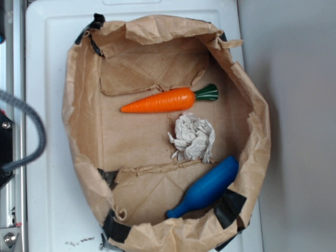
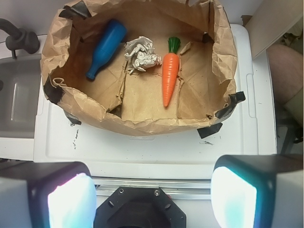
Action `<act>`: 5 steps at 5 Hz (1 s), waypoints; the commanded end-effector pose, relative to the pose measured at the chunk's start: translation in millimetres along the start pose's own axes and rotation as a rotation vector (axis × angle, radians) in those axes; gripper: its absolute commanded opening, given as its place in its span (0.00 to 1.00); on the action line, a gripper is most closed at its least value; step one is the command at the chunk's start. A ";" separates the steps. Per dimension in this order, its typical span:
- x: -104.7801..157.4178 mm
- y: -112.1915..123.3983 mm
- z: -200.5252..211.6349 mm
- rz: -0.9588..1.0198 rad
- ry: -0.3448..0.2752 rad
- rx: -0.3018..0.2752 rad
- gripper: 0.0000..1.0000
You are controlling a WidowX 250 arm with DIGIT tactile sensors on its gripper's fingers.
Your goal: Grab the carrot.
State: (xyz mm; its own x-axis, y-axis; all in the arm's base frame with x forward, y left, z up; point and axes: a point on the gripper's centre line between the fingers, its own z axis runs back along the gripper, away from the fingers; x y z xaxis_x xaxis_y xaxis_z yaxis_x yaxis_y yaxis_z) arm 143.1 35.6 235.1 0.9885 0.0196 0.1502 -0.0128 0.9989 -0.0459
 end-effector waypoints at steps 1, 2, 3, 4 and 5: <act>51.1 29.0 -17.8 0.095 -0.011 0.075 1.00; 65.5 32.5 -33.3 0.090 -0.009 0.077 1.00; 78.4 20.3 -49.3 0.080 -0.012 0.077 1.00; 93.1 6.0 -67.6 0.061 -0.015 0.066 1.00; 97.6 3.5 -84.1 0.034 -0.011 0.039 1.00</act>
State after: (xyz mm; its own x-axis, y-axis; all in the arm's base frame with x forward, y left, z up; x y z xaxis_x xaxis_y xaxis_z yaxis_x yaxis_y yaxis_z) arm 248.1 39.1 155.3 0.9903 0.0771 0.1160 -0.0752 0.9970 -0.0205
